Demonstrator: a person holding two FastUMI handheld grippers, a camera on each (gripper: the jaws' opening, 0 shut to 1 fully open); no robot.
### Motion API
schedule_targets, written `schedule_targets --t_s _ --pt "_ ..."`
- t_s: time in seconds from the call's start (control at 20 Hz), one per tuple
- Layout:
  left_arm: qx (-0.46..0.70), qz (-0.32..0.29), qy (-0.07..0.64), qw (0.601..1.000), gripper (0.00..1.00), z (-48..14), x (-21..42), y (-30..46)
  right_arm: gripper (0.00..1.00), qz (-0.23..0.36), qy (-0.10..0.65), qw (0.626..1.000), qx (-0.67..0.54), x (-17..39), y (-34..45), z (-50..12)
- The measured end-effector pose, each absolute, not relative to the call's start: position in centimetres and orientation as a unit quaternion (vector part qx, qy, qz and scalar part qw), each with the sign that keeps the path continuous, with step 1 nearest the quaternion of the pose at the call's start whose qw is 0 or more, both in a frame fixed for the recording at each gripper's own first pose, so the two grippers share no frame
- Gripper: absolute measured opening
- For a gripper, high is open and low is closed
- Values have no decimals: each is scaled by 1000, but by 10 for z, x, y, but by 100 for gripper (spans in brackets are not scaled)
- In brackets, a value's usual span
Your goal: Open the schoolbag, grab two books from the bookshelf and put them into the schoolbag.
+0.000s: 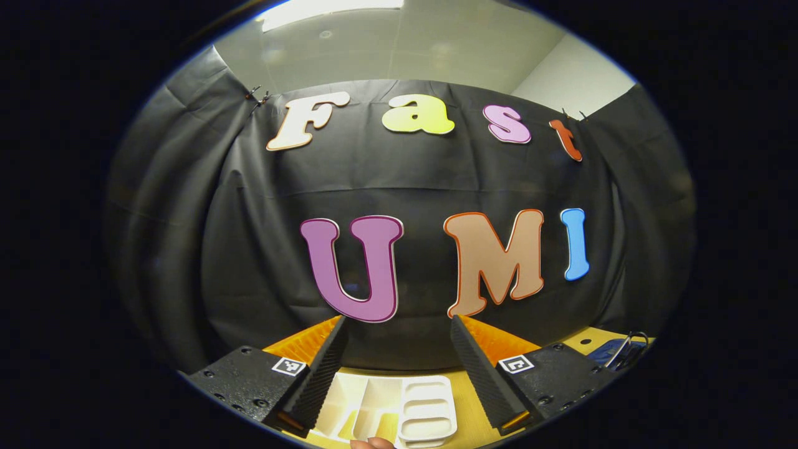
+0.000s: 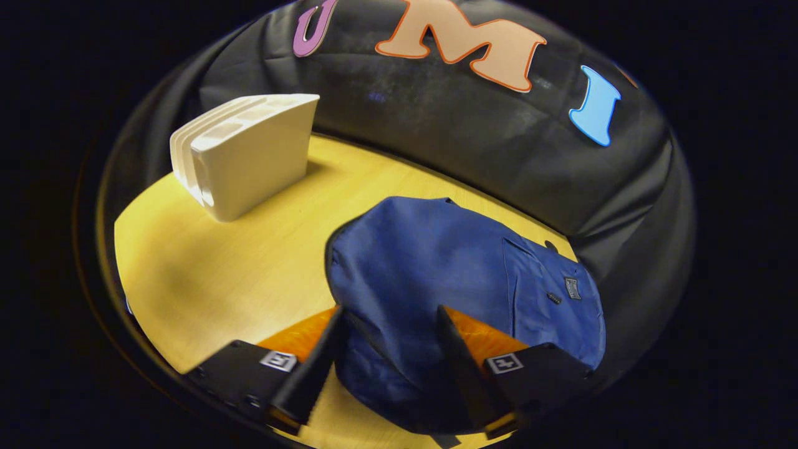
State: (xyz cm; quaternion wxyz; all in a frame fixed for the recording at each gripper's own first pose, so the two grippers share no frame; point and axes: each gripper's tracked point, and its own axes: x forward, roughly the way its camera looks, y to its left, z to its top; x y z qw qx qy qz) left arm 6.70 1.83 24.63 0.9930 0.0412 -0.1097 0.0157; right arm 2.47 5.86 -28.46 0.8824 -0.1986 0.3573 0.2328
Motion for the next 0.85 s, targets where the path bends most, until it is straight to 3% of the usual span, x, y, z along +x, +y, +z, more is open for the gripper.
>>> schedule_targets --t_s 0.1,0.25,0.4,0.45,0.5,0.55,0.6,0.85 --pt "38 13 -104 994 99 242 70 15 91 224 348 894 -172 27 63 -271" --pt "41 9 -94 995 95 230 75 13 91 203 313 919 -130 44 65 -233" --pt "41 -1 -83 996 99 218 78 3 91 169 269 946 -72 67 57 -176" --pt "39 -5 -77 996 96 213 79 -1 91 158 258 952 -54 75 53 -161" --pt "36 -10 -75 997 99 209 80 -6 99 145 247 957 -37 85 48 -146" --pt "33 -15 -71 997 95 205 79 -11 99 134 236 962 -21 92 42 -129" --pt "30 -19 -67 997 99 202 80 -17 100 123 222 967 -6 98 36 -113" --pt "26 -54 -57 997 96 189 74 -54 100 79 167 982 38 112 5 -49"
